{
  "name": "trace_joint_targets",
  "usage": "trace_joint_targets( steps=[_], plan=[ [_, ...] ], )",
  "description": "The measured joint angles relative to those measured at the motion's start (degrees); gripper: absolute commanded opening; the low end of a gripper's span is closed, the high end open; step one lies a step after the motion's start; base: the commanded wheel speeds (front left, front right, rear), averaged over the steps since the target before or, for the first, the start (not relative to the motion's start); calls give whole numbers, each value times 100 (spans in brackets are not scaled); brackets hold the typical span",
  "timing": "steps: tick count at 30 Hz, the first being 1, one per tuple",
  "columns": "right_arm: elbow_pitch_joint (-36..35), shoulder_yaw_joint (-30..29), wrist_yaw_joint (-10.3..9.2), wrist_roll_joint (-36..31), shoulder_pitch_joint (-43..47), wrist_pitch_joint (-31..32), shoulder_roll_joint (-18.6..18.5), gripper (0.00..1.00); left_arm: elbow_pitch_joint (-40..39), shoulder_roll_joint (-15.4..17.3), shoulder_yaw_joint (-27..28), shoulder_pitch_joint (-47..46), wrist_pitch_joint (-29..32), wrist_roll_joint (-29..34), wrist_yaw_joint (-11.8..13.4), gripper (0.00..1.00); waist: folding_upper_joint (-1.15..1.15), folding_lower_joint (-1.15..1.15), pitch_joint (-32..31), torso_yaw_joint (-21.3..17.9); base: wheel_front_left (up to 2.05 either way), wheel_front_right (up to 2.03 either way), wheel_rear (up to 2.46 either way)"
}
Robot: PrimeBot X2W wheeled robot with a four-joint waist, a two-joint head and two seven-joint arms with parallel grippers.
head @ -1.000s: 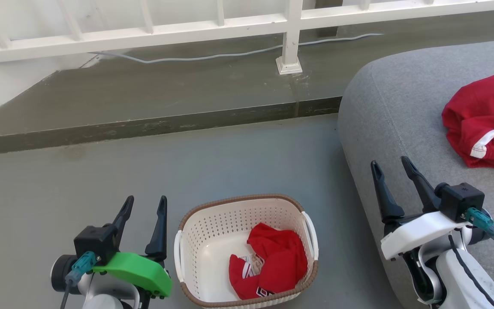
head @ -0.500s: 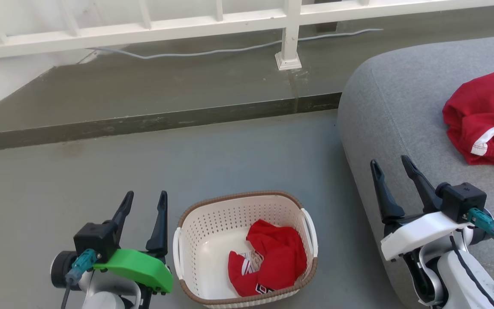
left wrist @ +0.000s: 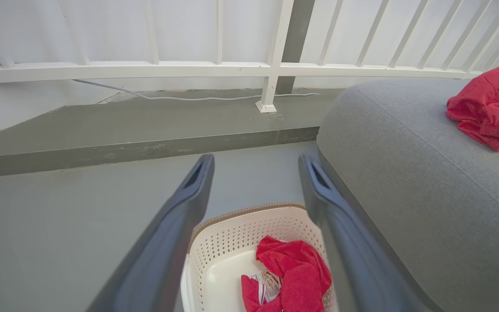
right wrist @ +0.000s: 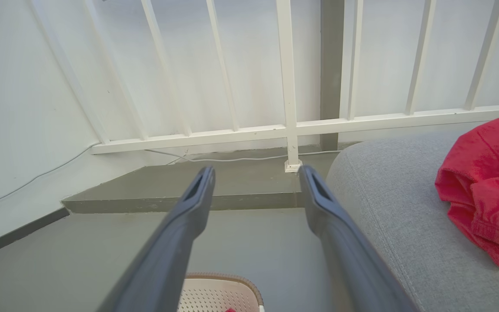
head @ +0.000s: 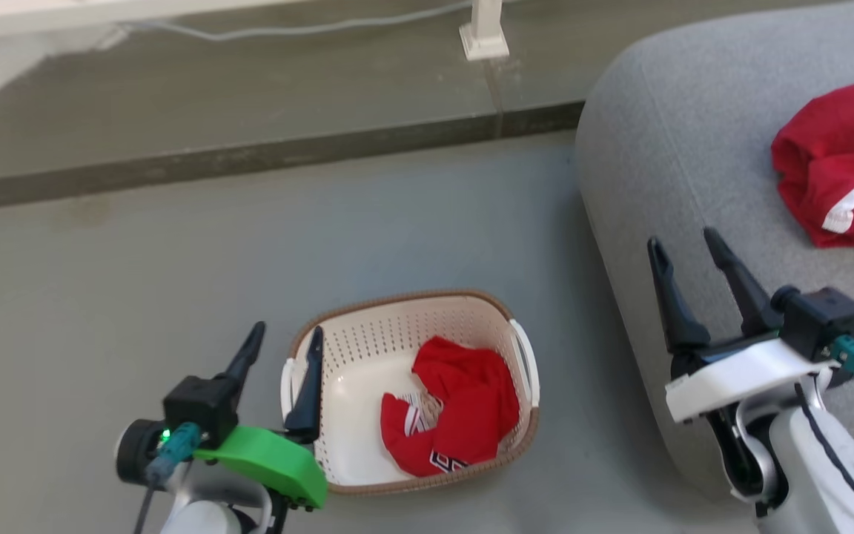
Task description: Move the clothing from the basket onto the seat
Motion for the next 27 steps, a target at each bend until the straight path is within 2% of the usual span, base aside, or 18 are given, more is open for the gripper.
trace_joint_targets(
  steps=[4,15,23,27],
  plan=[
    [-136,-9,1,0,-213,44,-13,100,-13,-14,-231,-126,134,70,-1,100,0,0,277,-67,0,0,0],
    [-386,-13,7,-102,-611,120,-86,100,400,-189,-896,-696,583,369,-282,100,0,0,1201,-302,0,0,0],
    [-556,-31,7,-121,-836,205,-159,100,976,-397,-1093,-1190,867,515,-416,100,0,0,1840,-488,0,0,0],
    [-632,-62,7,-123,-959,203,-147,100,1272,-497,-1063,-1396,989,359,-460,100,0,0,2160,-595,0,0,0]
  ],
)
